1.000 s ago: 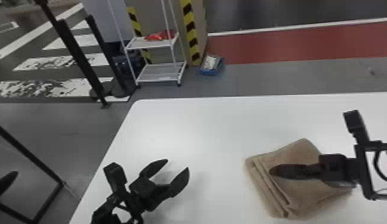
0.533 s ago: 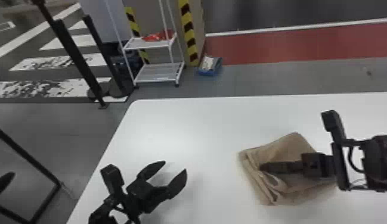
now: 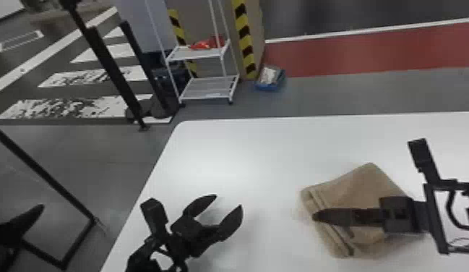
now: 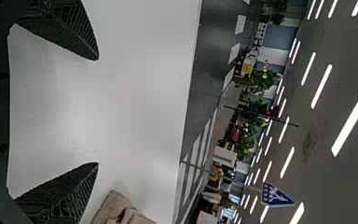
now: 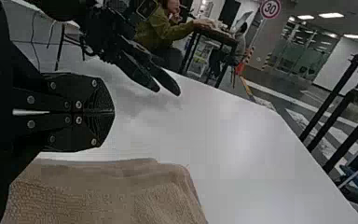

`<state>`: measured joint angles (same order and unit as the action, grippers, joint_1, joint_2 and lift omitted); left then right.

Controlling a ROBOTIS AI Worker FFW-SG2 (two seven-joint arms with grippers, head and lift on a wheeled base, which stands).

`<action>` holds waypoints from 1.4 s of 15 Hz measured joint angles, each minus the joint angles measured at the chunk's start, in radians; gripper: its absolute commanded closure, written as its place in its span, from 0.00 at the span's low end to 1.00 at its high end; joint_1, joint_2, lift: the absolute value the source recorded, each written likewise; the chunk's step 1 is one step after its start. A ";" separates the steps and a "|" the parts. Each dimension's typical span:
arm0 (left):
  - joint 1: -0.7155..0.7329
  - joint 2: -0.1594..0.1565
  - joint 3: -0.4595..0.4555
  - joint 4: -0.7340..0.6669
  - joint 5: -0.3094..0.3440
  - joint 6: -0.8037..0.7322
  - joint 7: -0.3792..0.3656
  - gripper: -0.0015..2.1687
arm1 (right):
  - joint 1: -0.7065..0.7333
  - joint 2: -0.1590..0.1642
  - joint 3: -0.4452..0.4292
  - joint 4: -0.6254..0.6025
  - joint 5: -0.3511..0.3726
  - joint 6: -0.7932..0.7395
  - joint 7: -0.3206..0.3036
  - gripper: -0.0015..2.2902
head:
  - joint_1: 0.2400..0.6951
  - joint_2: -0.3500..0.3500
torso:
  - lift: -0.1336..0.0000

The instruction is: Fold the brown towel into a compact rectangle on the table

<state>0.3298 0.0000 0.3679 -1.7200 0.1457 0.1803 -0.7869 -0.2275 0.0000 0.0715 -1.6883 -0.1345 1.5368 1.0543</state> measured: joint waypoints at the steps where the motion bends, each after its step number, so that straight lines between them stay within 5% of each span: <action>1: 0.000 0.000 0.000 -0.001 0.000 0.000 -0.001 0.03 | 0.002 0.000 0.027 -0.010 0.004 0.014 0.000 0.99 | 1.00 1.00 | 0.07; 6: 0.001 0.000 0.004 -0.004 0.004 0.000 -0.003 0.03 | -0.032 0.000 0.185 0.008 0.129 0.024 -0.016 0.93 | 1.00 1.00 | 0.07; 16: -0.007 0.000 0.014 0.010 0.005 0.000 -0.002 0.03 | -0.131 0.000 0.255 0.011 0.342 0.024 -0.003 0.93 | 1.00 1.00 | 0.07; 21: -0.012 0.000 0.015 0.019 0.006 -0.001 -0.002 0.03 | -0.153 0.000 0.292 0.026 0.354 0.024 -0.002 0.93 | 1.00 1.00 | 0.07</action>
<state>0.3175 0.0000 0.3827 -1.7005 0.1519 0.1793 -0.7885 -0.3808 0.0000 0.3634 -1.6622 0.2194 1.5609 1.0523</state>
